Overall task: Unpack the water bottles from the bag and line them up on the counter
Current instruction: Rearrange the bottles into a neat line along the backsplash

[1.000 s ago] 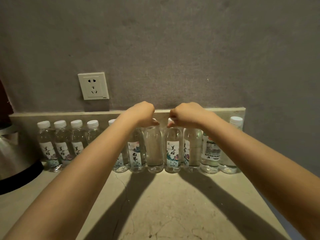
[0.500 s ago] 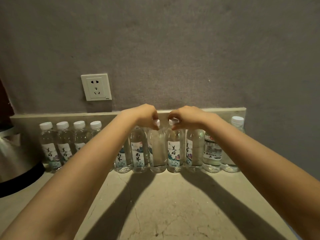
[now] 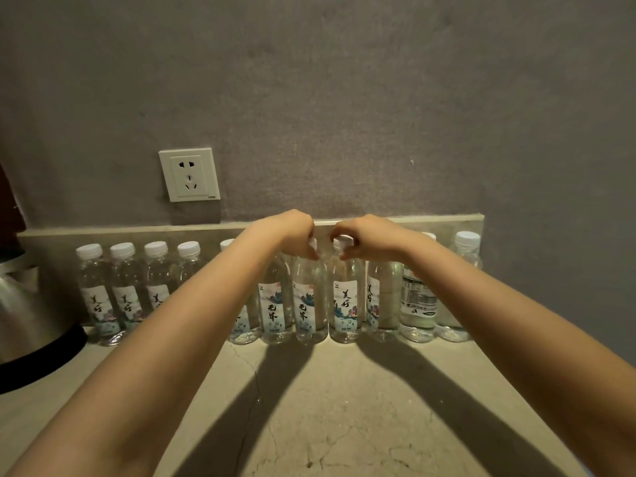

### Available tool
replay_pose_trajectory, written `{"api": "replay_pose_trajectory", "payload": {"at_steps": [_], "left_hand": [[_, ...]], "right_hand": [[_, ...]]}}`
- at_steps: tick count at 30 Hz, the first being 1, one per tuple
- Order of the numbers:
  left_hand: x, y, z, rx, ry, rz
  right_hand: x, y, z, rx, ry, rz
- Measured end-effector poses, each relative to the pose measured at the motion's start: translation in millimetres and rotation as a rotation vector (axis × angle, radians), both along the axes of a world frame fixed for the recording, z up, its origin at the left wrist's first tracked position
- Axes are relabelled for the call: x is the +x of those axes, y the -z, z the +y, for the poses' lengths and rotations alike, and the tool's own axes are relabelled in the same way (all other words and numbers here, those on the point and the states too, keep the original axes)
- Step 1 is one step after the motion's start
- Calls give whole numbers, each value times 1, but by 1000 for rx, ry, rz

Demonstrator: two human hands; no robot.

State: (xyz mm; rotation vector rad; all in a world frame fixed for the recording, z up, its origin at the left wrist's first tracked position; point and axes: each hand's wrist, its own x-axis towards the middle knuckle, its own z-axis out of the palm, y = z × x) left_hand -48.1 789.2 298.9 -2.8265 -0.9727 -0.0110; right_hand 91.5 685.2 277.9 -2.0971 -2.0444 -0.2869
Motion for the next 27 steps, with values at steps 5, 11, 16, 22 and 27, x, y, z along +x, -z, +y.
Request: {"api": "replay_pose_trajectory", "payload": {"at_steps": [5, 11, 16, 22, 27], "left_hand": [[1, 4, 2, 62, -29, -42], [2, 5, 1, 91, -55, -46], [0, 6, 1, 87, -61, -64], [-4, 12, 0, 55, -49, -119], [-8, 15, -1, 23, -37, -187]], "right_hand": [[-1, 1, 1, 3, -9, 21], [-1, 6, 5, 39, 15, -35], [-1, 8, 7, 54, 28, -74], [0, 12, 5, 97, 58, -136], [-4, 13, 7, 106, 76, -131]]}}
